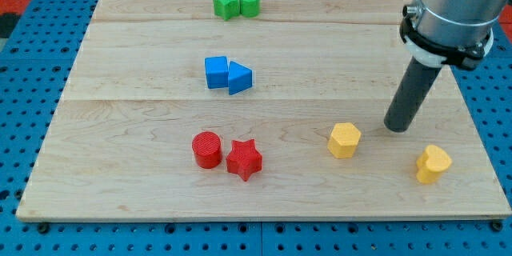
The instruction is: Move the yellow hexagon parallel right to the red star
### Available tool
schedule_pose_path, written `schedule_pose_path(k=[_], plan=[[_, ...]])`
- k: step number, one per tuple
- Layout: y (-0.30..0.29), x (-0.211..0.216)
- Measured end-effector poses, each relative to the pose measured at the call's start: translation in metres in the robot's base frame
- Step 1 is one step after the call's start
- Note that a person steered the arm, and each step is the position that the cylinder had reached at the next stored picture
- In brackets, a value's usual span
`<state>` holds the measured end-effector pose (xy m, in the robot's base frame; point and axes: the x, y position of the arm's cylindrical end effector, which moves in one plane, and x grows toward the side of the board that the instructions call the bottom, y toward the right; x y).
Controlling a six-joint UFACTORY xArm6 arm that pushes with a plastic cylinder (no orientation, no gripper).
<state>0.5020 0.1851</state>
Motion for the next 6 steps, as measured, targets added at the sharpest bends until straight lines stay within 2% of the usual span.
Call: schedule_pose_path(k=[2, 6], plan=[[-0.005, 0.040], [-0.080, -0.029]])
